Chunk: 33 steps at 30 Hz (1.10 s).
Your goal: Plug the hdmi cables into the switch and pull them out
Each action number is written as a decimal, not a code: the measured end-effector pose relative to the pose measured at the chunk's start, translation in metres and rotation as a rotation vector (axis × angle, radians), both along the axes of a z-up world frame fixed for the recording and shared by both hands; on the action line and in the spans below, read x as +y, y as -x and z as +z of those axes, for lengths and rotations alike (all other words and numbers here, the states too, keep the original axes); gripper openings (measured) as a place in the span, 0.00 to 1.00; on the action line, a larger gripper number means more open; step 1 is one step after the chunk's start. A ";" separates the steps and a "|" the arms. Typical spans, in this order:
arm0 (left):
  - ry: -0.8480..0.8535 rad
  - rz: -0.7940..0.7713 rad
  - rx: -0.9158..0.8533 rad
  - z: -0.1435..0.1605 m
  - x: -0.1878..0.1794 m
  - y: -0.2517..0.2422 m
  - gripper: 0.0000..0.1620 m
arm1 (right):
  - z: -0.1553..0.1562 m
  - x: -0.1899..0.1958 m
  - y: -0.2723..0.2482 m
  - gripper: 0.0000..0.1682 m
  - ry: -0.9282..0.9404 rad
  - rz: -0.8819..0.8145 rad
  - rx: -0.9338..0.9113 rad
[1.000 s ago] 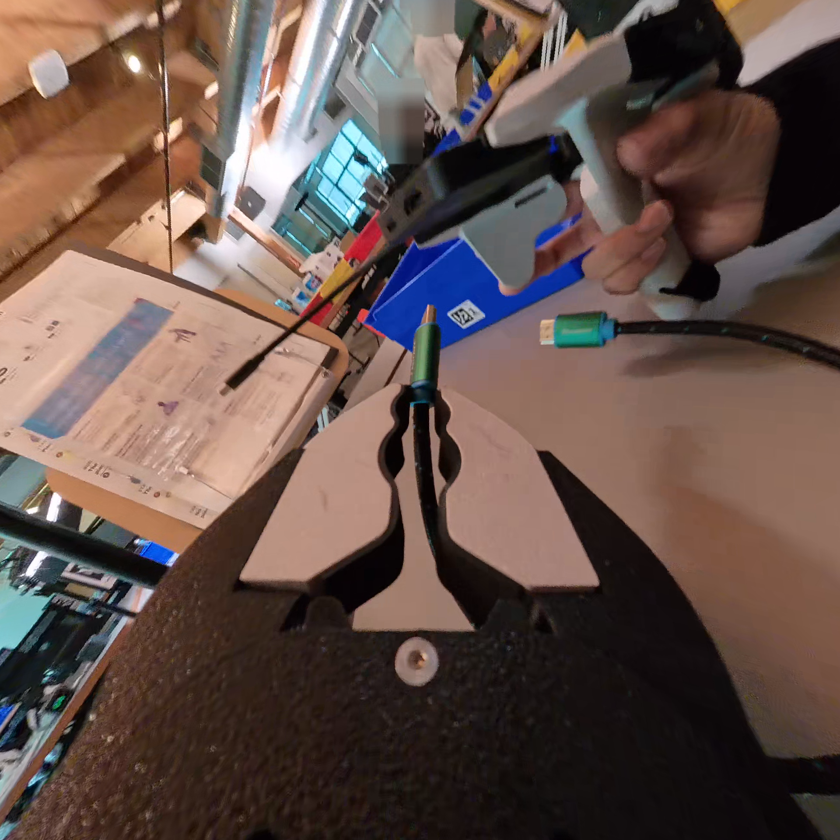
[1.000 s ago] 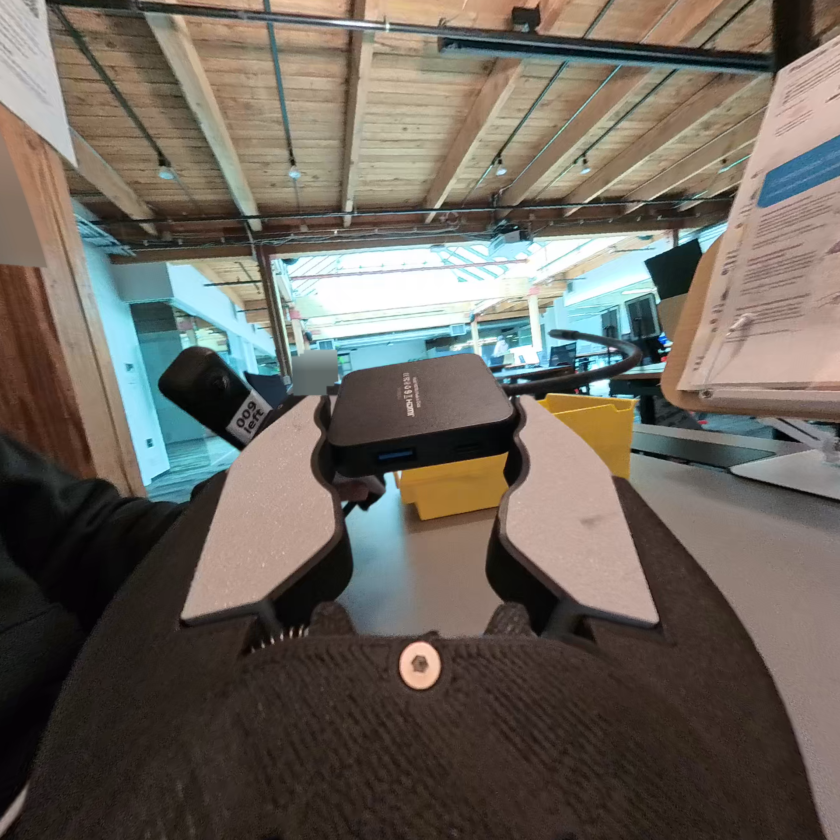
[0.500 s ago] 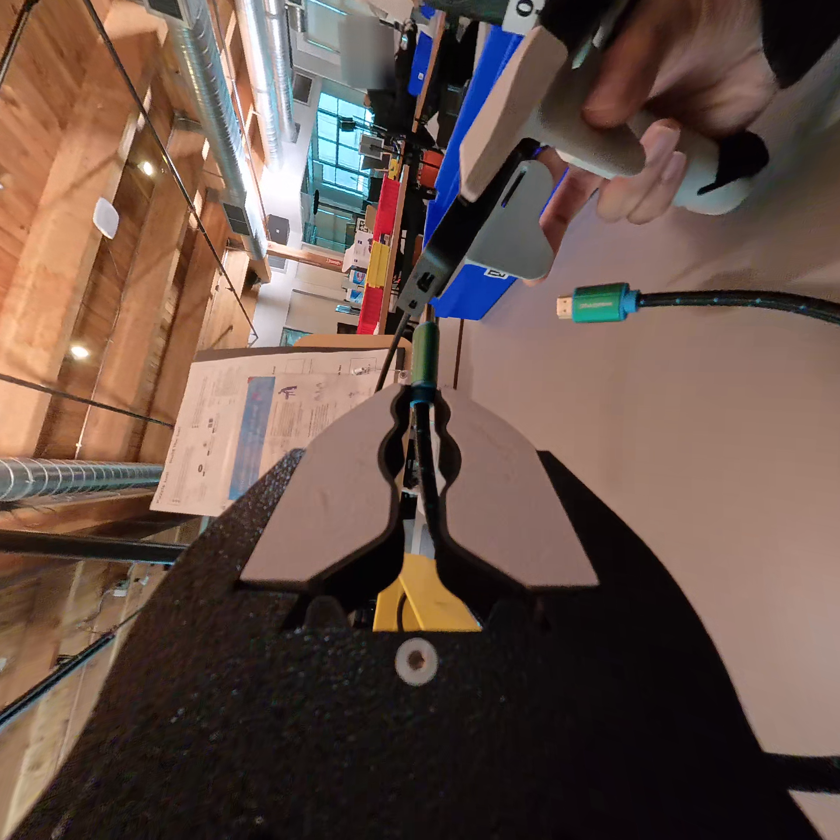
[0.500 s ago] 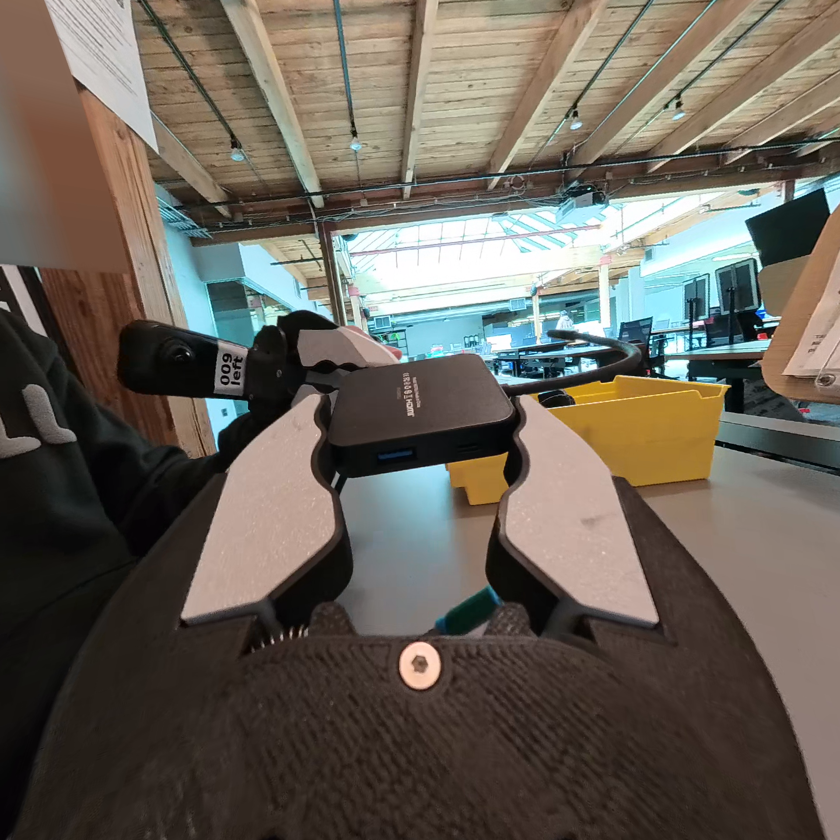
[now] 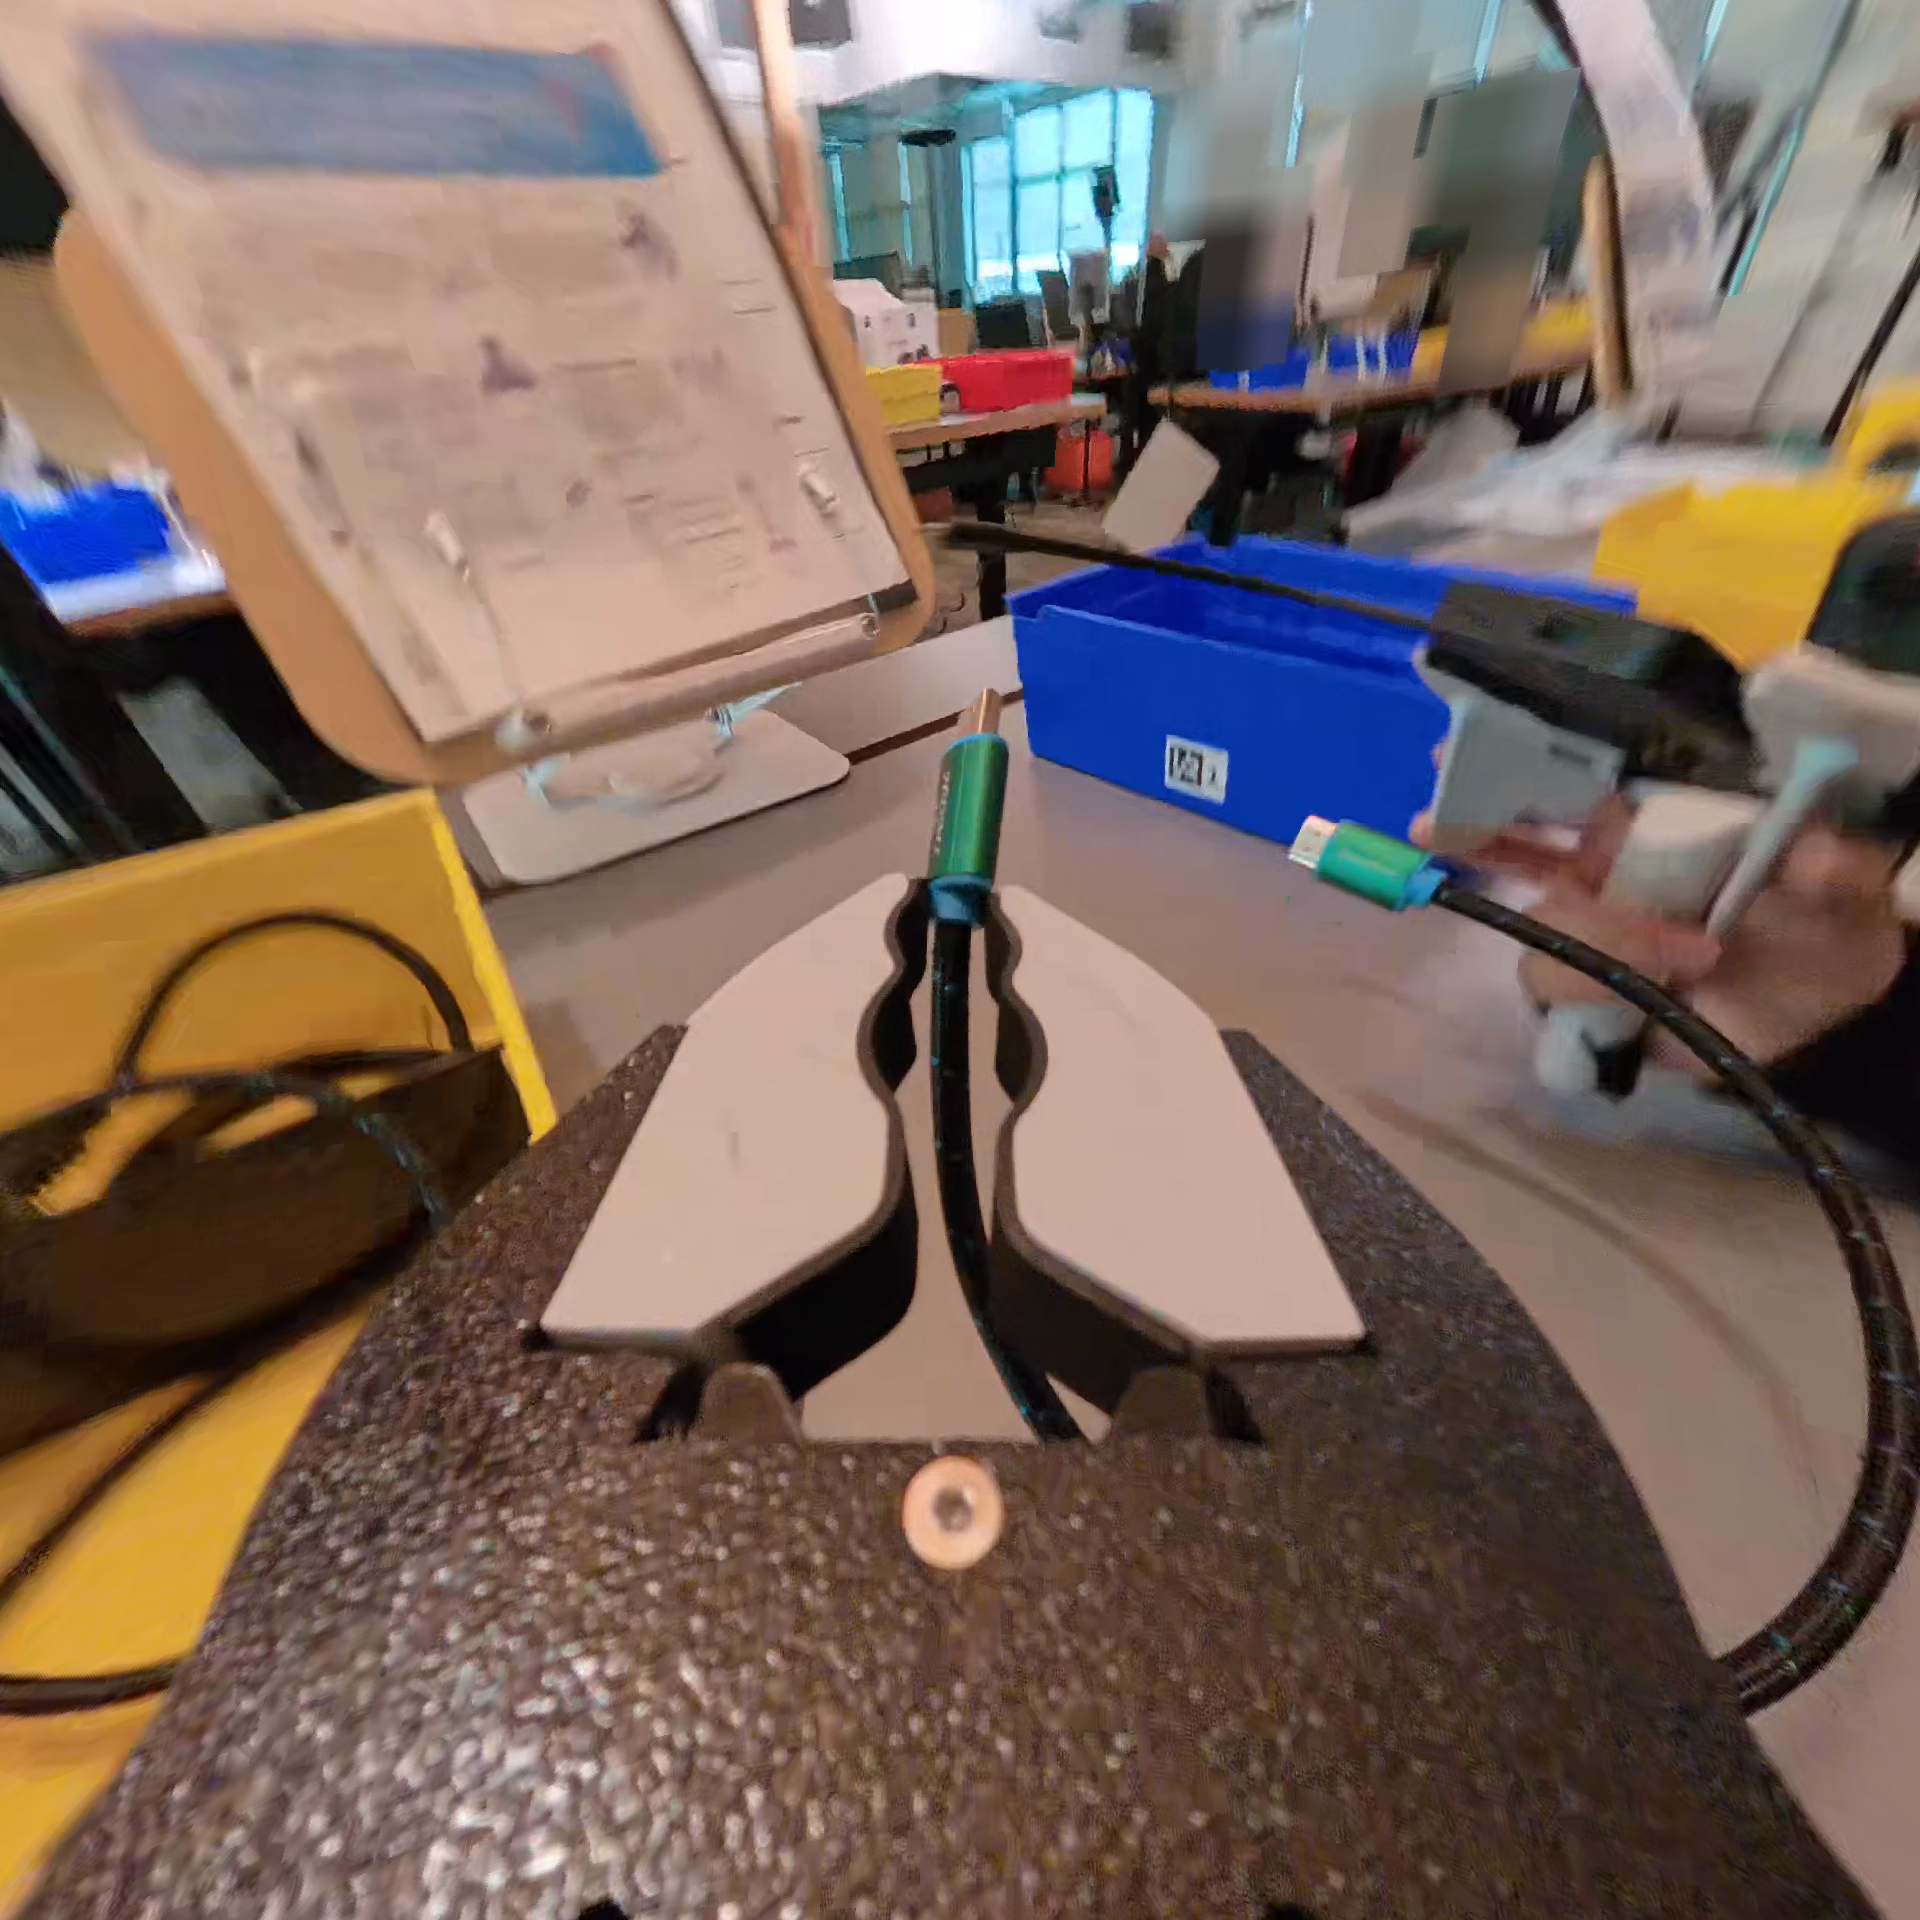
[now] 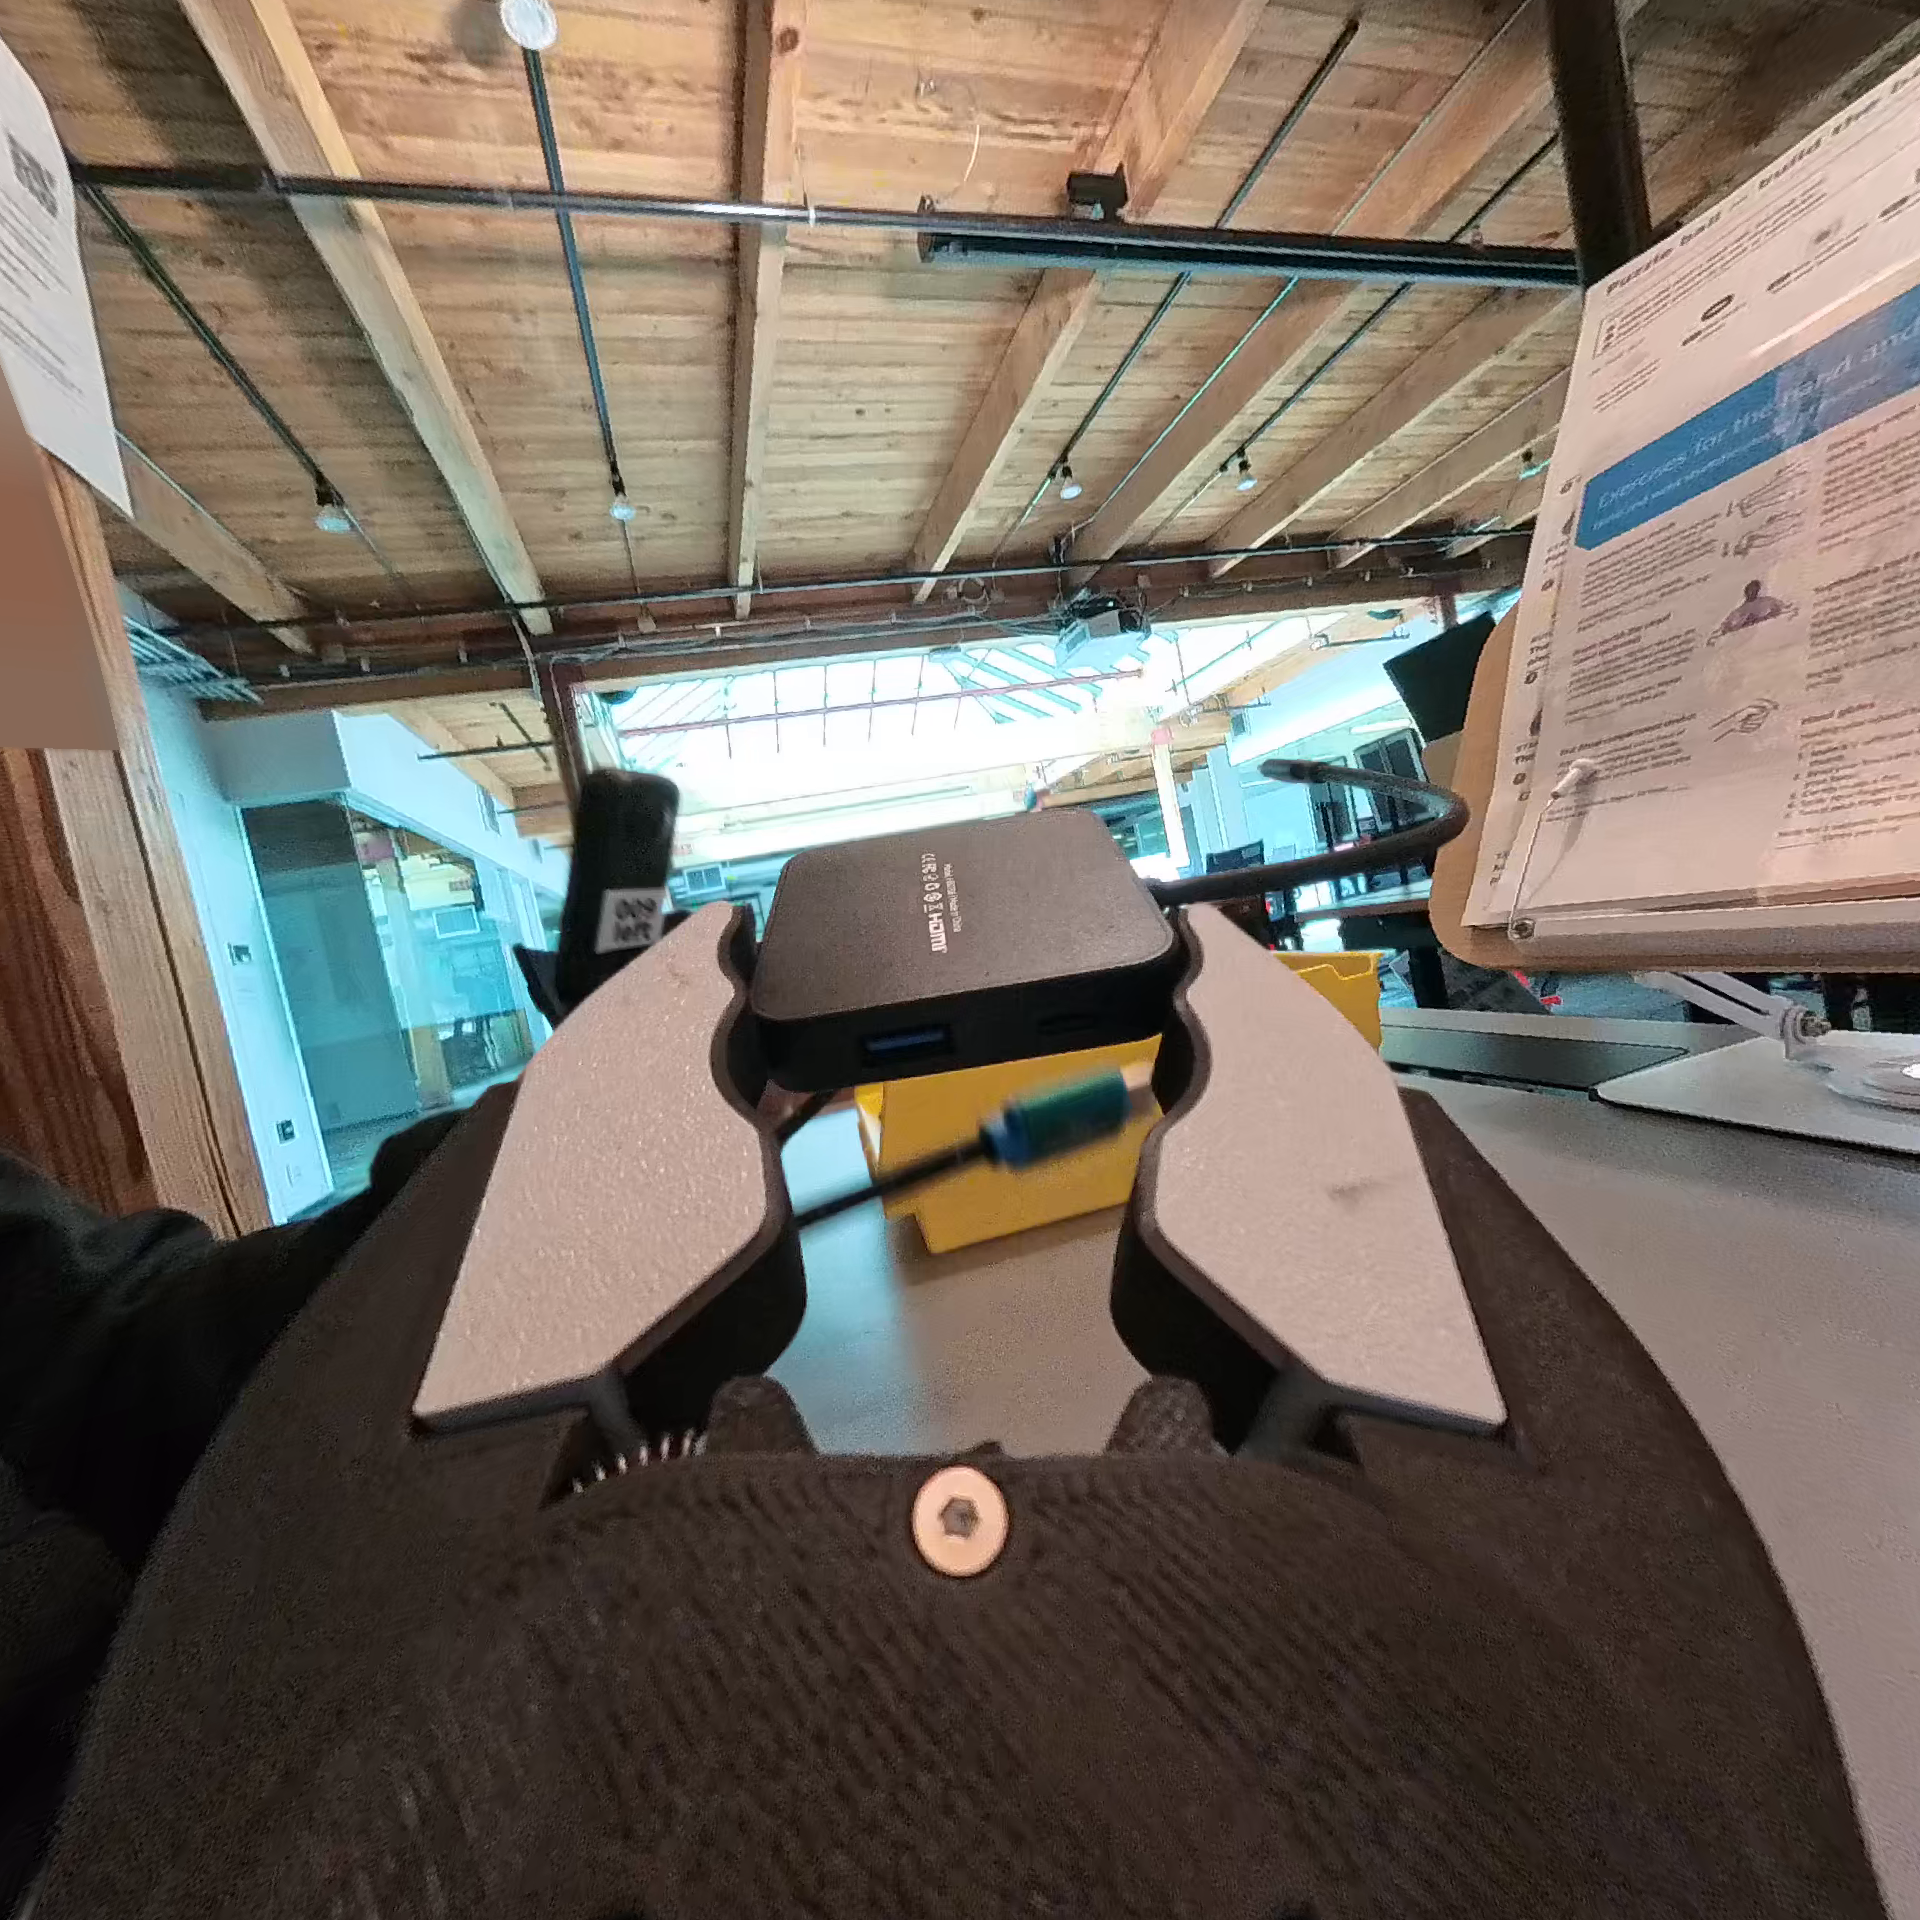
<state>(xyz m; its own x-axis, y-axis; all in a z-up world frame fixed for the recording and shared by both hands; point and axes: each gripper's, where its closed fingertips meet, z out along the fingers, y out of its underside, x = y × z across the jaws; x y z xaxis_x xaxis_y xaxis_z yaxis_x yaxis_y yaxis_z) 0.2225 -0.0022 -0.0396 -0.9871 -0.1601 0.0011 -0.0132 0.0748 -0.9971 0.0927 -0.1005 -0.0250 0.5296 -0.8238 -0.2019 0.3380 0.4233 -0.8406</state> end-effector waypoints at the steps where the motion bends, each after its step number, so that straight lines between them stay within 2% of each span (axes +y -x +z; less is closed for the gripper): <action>1: 0.048 -0.011 0.099 0.000 0.002 -0.006 0.06 | 0.001 -0.002 0.000 0.44 -0.011 -0.002 -0.004; 3: 0.109 -0.048 0.275 -0.001 0.005 -0.013 0.06 | 0.001 -0.005 0.001 0.44 -0.023 -0.015 -0.007; 5: 0.047 -0.073 0.305 -0.013 0.004 -0.013 0.06 | 0.001 -0.008 0.001 0.44 -0.026 -0.030 -0.006; 8: -0.144 -0.093 0.105 -0.035 -0.004 0.000 0.06 | -0.001 -0.009 -0.002 0.44 -0.018 -0.047 0.012; 11: -0.386 -0.196 -0.090 -0.068 -0.011 0.024 0.06 | -0.003 -0.006 -0.004 0.44 0.002 -0.049 0.022; 14: -0.505 -0.261 -0.229 -0.094 -0.017 0.037 0.06 | -0.005 -0.004 -0.005 0.44 0.017 -0.048 0.030; 16: -0.541 -0.212 -0.262 -0.106 -0.022 0.032 0.06 | -0.006 -0.004 -0.005 0.44 0.025 -0.056 0.037; 17: -0.548 -0.155 -0.267 -0.109 -0.024 0.025 0.11 | -0.006 -0.004 -0.006 0.44 0.026 -0.058 0.036; 18: -0.565 -0.102 -0.268 -0.110 -0.024 0.020 0.23 | -0.006 -0.004 -0.006 0.44 0.026 -0.058 0.036; 19: -0.589 -0.056 -0.268 -0.109 -0.024 0.017 0.31 | -0.006 -0.005 -0.006 0.44 0.027 -0.060 0.037; 21: -0.614 -0.044 -0.247 -0.103 -0.026 0.031 0.36 | -0.006 -0.006 -0.006 0.44 0.030 -0.070 0.039; 24: -0.683 -0.330 -0.138 -0.112 -0.032 0.112 0.35 | -0.006 -0.007 -0.006 0.44 0.023 -0.072 0.040; 26: -0.735 -0.457 -0.063 -0.126 -0.034 0.155 0.34 | -0.006 -0.008 -0.006 0.44 0.027 -0.080 0.041; 30: -0.829 -0.456 -0.057 -0.156 -0.038 0.172 0.31 | -0.006 -0.009 -0.006 0.44 0.019 -0.084 0.042; 31: -0.817 -0.471 -0.044 -0.155 -0.038 0.173 0.27 | -0.006 -0.010 -0.006 0.44 0.018 -0.086 0.044; 32: -0.832 -0.505 -0.054 -0.156 -0.035 0.173 0.17 | -0.007 -0.010 -0.006 0.44 0.016 -0.088 0.047; 33: -0.854 -0.547 -0.090 -0.156 -0.029 0.171 0.16 | -0.007 -0.011 -0.007 0.44 0.016 -0.089 0.048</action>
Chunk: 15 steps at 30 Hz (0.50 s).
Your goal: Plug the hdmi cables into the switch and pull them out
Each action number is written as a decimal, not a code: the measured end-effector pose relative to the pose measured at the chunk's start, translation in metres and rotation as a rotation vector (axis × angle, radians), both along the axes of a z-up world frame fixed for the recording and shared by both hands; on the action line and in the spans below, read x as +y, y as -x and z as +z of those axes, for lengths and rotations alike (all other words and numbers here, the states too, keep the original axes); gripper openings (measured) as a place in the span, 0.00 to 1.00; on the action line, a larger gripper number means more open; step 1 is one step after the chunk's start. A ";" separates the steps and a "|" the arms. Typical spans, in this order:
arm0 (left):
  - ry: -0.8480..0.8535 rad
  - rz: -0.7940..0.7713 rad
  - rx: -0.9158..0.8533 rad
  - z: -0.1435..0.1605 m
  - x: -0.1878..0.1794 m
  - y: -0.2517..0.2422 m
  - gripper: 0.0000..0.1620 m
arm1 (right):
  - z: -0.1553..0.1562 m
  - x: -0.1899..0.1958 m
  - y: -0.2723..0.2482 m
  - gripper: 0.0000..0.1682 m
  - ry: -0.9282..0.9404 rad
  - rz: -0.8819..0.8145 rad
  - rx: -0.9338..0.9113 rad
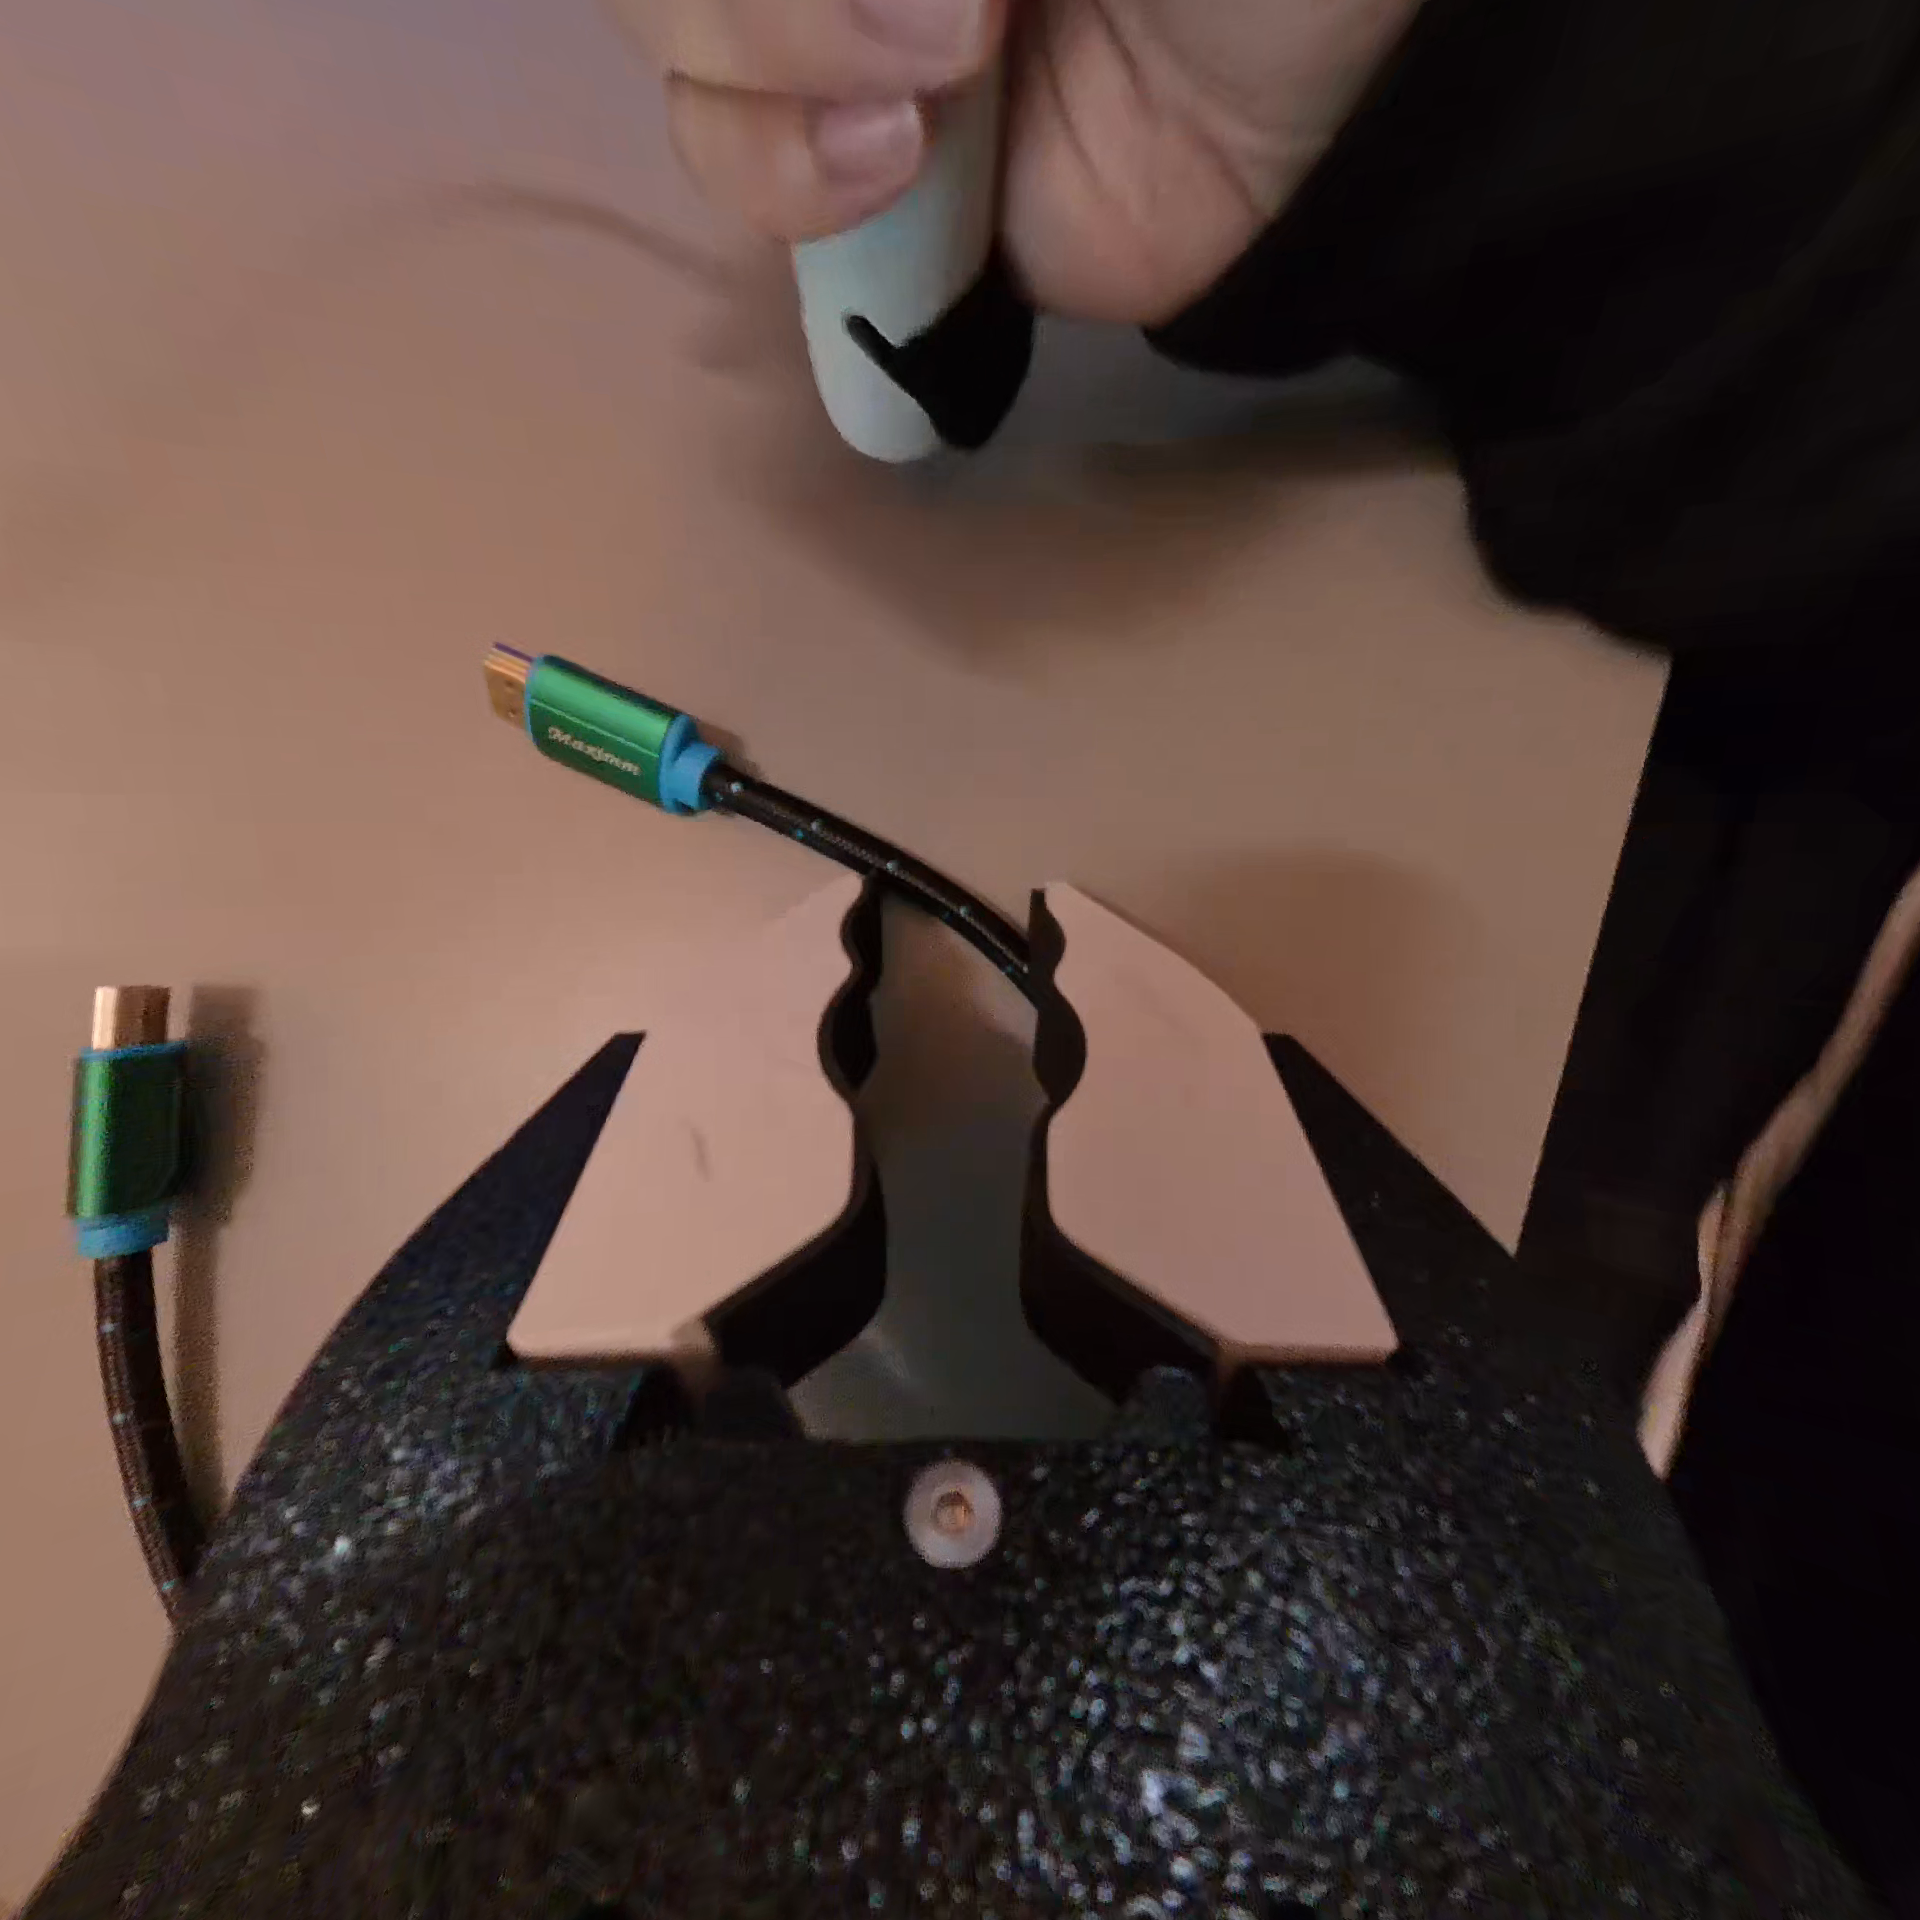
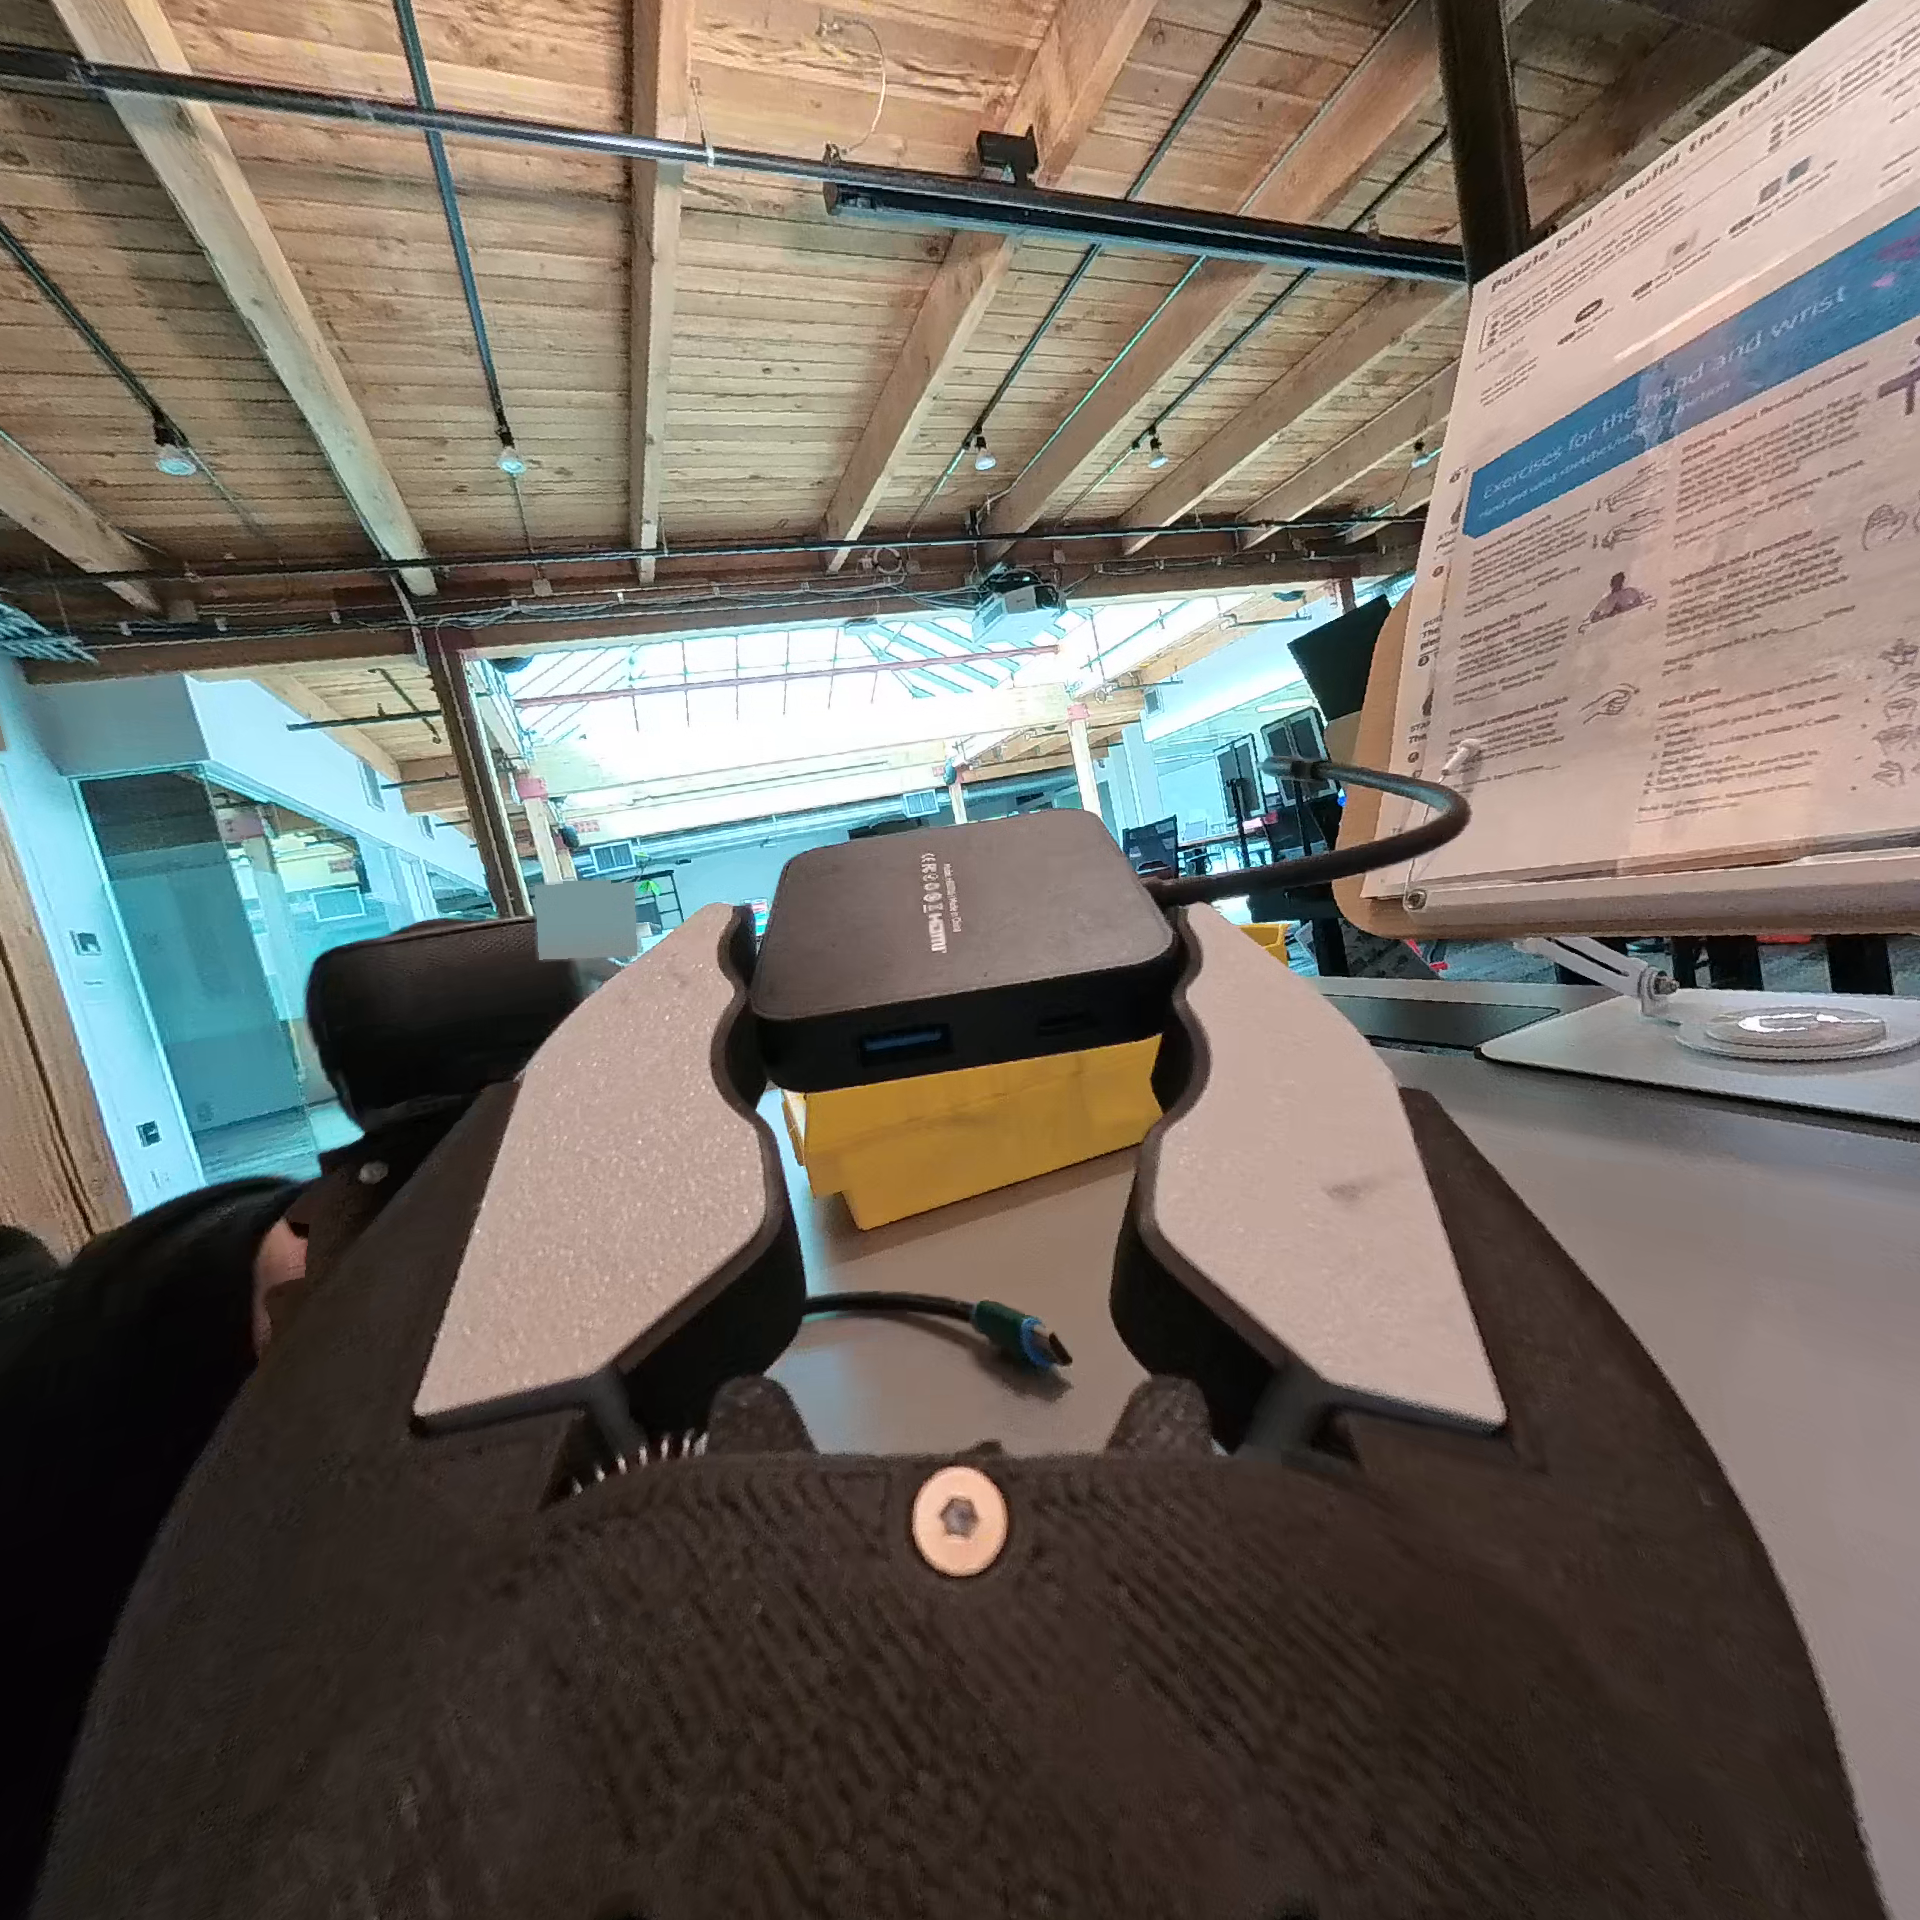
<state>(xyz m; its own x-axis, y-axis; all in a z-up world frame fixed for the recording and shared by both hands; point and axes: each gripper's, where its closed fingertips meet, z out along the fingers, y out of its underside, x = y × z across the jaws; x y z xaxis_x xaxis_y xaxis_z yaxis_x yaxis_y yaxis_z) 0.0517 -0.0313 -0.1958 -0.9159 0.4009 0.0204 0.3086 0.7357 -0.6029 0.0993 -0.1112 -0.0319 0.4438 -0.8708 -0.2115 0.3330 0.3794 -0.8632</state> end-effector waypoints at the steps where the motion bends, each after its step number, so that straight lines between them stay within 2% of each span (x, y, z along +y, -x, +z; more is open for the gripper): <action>1: -0.011 -0.066 -0.030 0.000 0.007 -0.003 0.15 | 0.000 0.000 0.000 0.44 0.000 0.000 0.000; 5: -0.065 -0.249 -0.132 0.001 0.043 -0.029 0.08 | -0.001 0.001 -0.001 0.44 0.004 0.001 0.005; 6: -0.086 -0.234 -0.117 0.001 0.049 -0.035 0.07 | -0.001 0.001 -0.001 0.44 0.004 0.003 0.006; 7: -0.089 -0.190 -0.074 0.004 0.051 -0.039 0.09 | -0.001 0.001 -0.001 0.44 0.005 0.004 0.007; 8: -0.075 -0.129 -0.004 0.010 0.047 -0.040 0.16 | -0.002 0.002 -0.002 0.44 0.008 0.003 0.010; 9: -0.054 -0.058 0.085 0.017 0.040 -0.039 0.17 | -0.002 0.002 -0.002 0.44 0.012 0.003 0.012; 12: -0.034 0.096 0.324 0.030 0.020 -0.031 0.15 | -0.003 0.003 -0.002 0.44 0.014 0.010 0.014; 13: -0.055 0.098 0.357 0.027 0.019 -0.028 0.12 | -0.003 0.004 -0.002 0.44 0.014 0.011 0.014; 15: -0.103 0.105 0.344 0.017 0.022 -0.028 0.12 | -0.003 0.004 -0.002 0.44 0.013 0.017 0.013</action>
<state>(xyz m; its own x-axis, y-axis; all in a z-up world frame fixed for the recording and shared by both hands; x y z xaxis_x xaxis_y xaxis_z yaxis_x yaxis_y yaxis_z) 0.0795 -0.0092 -0.1789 -0.8844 0.2852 0.3693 0.0211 0.8150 -0.5791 0.1012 -0.1068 -0.0344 0.4558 -0.8658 -0.2067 0.3150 0.3741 -0.8723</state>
